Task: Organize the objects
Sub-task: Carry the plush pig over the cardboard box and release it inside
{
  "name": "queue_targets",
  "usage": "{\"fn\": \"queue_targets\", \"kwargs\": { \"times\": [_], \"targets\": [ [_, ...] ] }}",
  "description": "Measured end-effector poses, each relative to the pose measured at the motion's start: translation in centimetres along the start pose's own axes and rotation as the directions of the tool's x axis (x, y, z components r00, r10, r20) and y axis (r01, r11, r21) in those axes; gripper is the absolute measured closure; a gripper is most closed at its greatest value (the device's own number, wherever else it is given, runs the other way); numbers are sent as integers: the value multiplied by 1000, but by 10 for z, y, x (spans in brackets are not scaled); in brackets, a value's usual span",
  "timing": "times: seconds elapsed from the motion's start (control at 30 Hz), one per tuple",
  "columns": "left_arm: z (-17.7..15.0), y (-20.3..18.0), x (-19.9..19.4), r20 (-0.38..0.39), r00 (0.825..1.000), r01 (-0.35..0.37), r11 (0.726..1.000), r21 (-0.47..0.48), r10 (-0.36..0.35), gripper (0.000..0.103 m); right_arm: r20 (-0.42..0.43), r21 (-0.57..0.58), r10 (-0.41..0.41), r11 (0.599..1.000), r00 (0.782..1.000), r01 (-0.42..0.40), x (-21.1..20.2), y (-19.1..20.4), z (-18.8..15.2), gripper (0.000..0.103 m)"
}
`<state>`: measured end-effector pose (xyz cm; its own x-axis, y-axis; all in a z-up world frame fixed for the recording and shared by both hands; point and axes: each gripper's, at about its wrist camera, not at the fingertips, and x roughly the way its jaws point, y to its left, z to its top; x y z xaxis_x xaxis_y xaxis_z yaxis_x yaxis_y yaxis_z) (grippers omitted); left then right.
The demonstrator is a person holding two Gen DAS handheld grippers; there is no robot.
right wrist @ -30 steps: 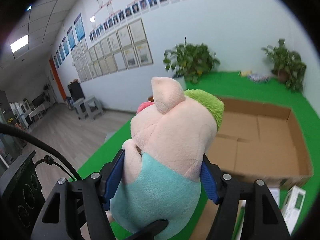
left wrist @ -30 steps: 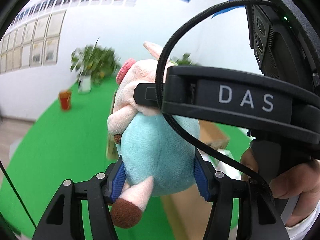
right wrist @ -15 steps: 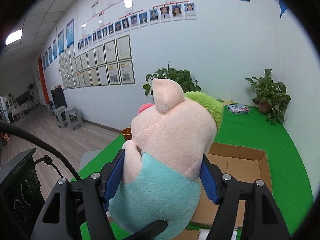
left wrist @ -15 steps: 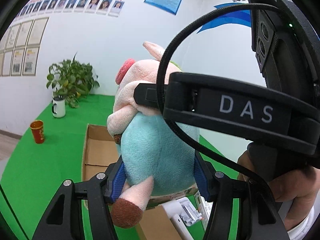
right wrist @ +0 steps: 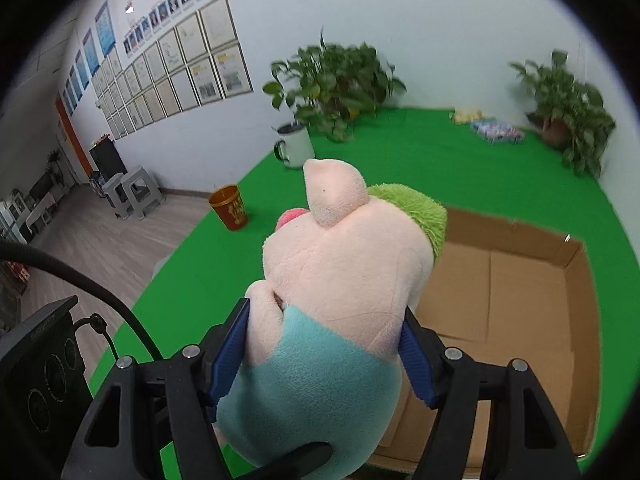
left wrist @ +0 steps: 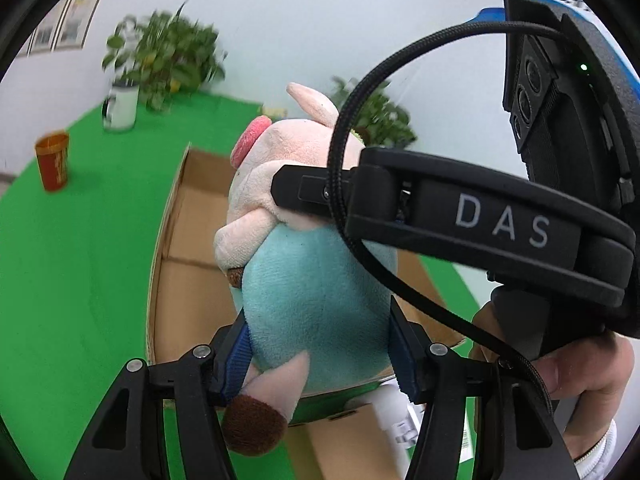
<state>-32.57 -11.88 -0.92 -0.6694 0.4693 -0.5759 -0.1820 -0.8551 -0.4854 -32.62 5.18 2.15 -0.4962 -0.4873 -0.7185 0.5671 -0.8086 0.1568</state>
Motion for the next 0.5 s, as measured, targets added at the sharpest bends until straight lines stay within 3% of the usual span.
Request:
{"fn": "queue_targets", "kwargs": {
  "times": [0.03,0.2,0.23,0.4,0.5],
  "targets": [
    [-14,9,7,-20,1000,-5,1000,-14,4,46,-21,18,11,1000,1000,-11,10,-6,-2,35],
    [-22,67,65,-105,994,-48,996,-72,40,46,-115,75,66,996,991,-57,58,-21,-13,35],
    [-35,68,63,-117,992,-57,995,-79,48,46,-132,81,76,995,988,-66,66,-23,-15,35],
    [-30,91,83,-145,983,-128,989,-79,116,46,-173,133,138,984,975,-116,92,-33,-17,35],
    [-38,76,67,-152,978,-157,984,-81,144,44,-186,153,173,977,967,-145,97,-34,-20,35]
  ]
}}
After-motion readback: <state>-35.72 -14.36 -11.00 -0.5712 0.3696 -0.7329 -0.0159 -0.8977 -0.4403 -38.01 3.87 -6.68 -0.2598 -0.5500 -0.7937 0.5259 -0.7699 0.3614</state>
